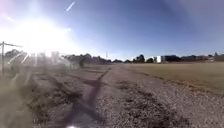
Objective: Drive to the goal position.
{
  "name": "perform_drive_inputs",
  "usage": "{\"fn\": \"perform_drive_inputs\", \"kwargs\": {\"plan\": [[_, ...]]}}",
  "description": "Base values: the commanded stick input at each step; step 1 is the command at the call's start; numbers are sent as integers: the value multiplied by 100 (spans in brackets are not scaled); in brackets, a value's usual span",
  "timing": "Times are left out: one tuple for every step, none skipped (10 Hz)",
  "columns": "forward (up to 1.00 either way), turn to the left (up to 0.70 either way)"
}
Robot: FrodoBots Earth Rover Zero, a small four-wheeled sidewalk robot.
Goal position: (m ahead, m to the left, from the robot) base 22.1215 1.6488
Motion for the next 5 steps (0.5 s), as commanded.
{"fn": "perform_drive_inputs", "kwargs": {"plan": [[50, 0], [50, 0], [50, 0], [50, 0], [50, 0]]}}
